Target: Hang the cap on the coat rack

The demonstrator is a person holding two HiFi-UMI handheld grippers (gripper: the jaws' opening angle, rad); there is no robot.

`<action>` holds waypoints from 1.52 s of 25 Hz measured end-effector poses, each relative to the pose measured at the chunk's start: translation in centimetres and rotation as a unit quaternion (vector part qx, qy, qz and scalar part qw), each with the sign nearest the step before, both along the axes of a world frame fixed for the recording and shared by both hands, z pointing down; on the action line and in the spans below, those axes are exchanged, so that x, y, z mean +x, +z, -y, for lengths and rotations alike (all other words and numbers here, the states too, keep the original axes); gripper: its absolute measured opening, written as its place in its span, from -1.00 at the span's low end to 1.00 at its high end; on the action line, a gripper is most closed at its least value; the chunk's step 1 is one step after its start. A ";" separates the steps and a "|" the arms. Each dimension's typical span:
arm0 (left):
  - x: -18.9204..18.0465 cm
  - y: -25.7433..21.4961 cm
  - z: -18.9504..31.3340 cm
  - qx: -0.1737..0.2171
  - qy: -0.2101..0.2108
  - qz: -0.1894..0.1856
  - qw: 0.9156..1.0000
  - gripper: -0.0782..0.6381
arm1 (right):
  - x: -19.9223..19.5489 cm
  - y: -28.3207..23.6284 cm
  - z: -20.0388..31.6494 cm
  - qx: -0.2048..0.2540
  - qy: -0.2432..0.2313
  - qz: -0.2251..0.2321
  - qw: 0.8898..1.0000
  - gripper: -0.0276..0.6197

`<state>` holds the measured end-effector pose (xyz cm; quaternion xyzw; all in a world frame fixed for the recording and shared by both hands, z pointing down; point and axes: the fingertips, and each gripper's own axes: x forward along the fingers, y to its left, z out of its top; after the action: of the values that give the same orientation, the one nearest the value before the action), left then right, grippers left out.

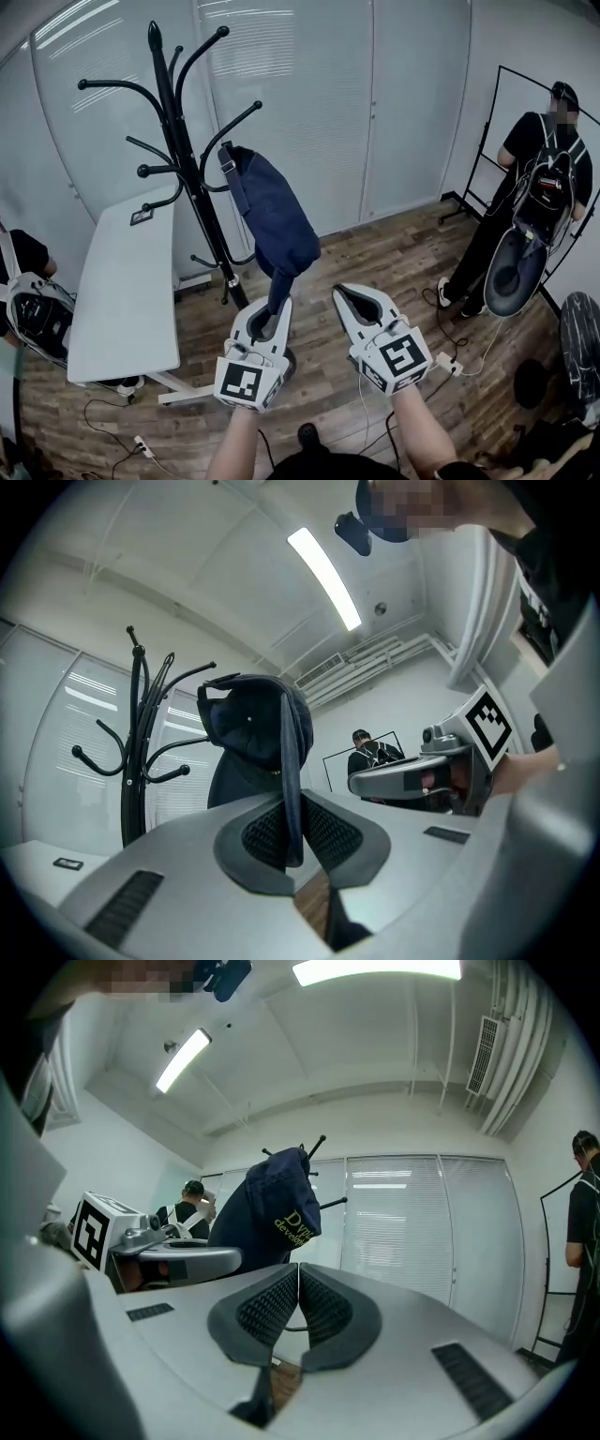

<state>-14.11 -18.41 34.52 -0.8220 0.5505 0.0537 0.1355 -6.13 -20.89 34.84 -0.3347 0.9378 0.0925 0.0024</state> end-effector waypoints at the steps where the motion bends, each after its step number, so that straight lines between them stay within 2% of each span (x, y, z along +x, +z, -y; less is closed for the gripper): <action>1: -0.3 -0.3 0.4 0.002 0.003 0.005 1.000 -0.70 | -0.4 -0.3 0.5 0.003 0.000 0.001 1.000 -0.82; 8: -0.3 -3.0 2.6 0.023 0.021 0.033 0.999 -0.70 | -0.6 0.0 2.9 -0.004 0.008 0.016 1.000 -0.82; 15: -1.0 -7.4 3.6 0.044 0.038 0.060 0.996 -0.70 | -2.7 0.0 4.4 -0.008 -0.001 0.023 1.000 -0.82; 20: 4.3 -12.0 5.3 0.065 0.049 0.084 0.993 -0.70 | 1.8 -2.5 5.9 0.002 -0.007 0.035 0.999 -0.82; 26: 5.3 -14.6 7.4 0.088 0.065 0.096 0.989 -0.70 | 2.8 -3.8 7.5 0.018 -0.003 0.039 0.999 -0.82; 33: 5.7 -18.4 11.4 0.113 0.069 0.100 0.986 -0.70 | 4.3 -4.3 9.3 0.017 0.000 0.043 0.999 -0.82; 36: 5.5 -19.3 12.8 0.114 0.072 0.087 0.987 -0.70 | 4.8 -4.6 10.1 0.017 0.002 0.045 0.999 -0.82; 38: 4.0 -19.4 13.8 0.112 0.073 0.075 0.988 -0.70 | 3.6 -4.5 10.7 0.019 0.001 0.042 0.999 -0.82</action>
<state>-10.10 -32.23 15.14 -0.8415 0.4677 0.0629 0.2630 -2.48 -31.63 30.32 -0.3389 0.9346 0.0966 0.0480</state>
